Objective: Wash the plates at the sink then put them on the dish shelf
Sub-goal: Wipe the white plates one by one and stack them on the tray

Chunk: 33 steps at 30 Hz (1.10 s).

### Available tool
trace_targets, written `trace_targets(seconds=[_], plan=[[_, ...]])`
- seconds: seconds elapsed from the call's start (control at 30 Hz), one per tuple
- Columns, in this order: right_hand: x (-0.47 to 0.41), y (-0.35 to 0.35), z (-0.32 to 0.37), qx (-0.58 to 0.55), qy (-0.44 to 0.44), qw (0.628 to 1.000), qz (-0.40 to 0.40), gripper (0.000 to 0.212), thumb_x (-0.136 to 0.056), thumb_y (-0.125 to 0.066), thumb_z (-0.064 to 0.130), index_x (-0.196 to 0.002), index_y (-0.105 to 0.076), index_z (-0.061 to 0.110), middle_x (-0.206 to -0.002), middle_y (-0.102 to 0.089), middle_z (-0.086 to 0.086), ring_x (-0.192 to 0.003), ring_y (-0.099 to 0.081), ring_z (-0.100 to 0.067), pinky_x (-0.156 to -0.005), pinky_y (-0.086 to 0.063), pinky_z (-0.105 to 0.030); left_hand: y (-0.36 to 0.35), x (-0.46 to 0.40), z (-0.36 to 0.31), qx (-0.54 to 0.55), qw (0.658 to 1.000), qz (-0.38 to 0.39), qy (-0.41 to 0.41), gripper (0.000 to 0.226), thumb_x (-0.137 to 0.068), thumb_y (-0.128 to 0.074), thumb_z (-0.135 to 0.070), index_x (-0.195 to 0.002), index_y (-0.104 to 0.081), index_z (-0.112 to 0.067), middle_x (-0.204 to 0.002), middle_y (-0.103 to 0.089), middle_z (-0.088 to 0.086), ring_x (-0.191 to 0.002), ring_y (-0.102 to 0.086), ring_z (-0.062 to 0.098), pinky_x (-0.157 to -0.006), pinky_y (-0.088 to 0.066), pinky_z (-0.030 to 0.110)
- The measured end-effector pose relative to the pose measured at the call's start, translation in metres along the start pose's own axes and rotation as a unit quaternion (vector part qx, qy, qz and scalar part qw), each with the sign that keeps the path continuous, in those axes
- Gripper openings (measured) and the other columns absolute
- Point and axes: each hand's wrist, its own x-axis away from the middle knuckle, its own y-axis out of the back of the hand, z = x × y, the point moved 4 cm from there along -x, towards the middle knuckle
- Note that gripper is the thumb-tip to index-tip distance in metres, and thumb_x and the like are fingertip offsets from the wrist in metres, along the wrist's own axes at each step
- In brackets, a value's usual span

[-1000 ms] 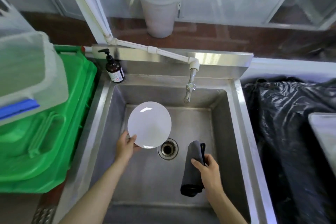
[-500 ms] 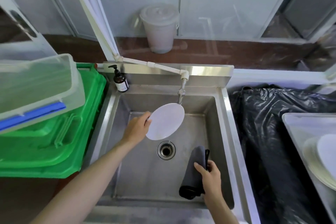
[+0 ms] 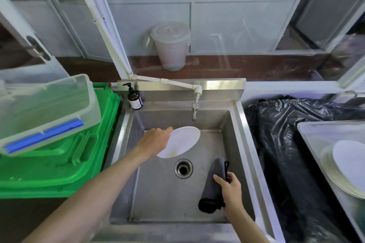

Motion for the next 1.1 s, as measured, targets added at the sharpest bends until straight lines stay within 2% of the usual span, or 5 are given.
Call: trace_targets(seconds=[0.3, 0.8, 0.87, 0.93, 1.1], plan=[[0.003, 0.0, 0.01, -0.002, 0.023, 1.0, 0.008, 0.017, -0.091, -0.077, 0.017, -0.099, -0.064, 0.008, -0.099, -0.068, -0.017, -0.091, -0.066, -0.032, -0.072, -0.05, -0.041, 0.015, 0.008, -0.017, -0.102, 0.994, 0.029, -0.028, 0.022, -0.092, -0.039, 0.003, -0.1, -0.036, -0.017, -0.079, -0.072, 0.013, -0.074, -0.075, 0.036, -0.059, -0.06, 0.045], [0.003, 0.008, 0.007, 0.011, 0.022, 1.0, 0.001, 0.018, -0.091, -0.077, 0.022, -0.1, -0.064, 0.013, -0.103, -0.069, -0.014, -0.097, -0.068, -0.033, -0.086, -0.058, -0.056, 0.014, 0.015, -0.029, -0.077, 0.997, -0.006, -0.03, 0.014, -0.1, -0.035, -0.002, -0.107, -0.04, -0.012, -0.076, -0.07, 0.009, -0.065, -0.072, 0.033, -0.055, -0.058, 0.044], [0.004, 0.007, 0.007, 0.006, 0.027, 1.0, 0.001, 0.02, -0.093, -0.076, 0.024, -0.1, -0.062, 0.012, -0.103, -0.068, -0.015, -0.096, -0.068, -0.035, -0.076, -0.058, -0.049, 0.011, 0.018, -0.027, -0.003, 0.999, -0.029, -0.016, 0.009, -0.103, -0.034, -0.005, -0.104, -0.039, -0.013, -0.073, -0.066, 0.008, -0.059, -0.065, 0.03, -0.057, -0.056, 0.049], [0.006, 0.006, 0.009, -0.002, 0.031, 1.0, 0.002, 0.023, -0.093, -0.075, 0.027, -0.1, -0.061, 0.01, -0.103, -0.067, -0.02, -0.096, -0.068, -0.04, -0.068, -0.054, -0.043, 0.01, 0.026, -0.025, 0.167, 0.983, -0.063, 0.04, 0.01, -0.11, -0.035, -0.018, -0.105, -0.042, -0.013, -0.075, -0.063, 0.009, -0.066, -0.06, 0.032, -0.061, -0.052, 0.051], [0.022, 0.002, 0.05, 0.036, 0.119, 0.992, 0.012, 0.022, -0.096, -0.073, 0.028, -0.094, -0.058, 0.012, -0.088, -0.065, -0.01, -0.082, -0.065, -0.024, -0.065, -0.051, -0.037, 0.008, 0.061, -0.034, 0.499, 0.837, -0.133, 0.182, 0.022, -0.111, -0.044, -0.031, -0.101, -0.063, -0.03, -0.085, -0.068, -0.022, -0.082, -0.058, 0.003, -0.069, -0.042, 0.018]])
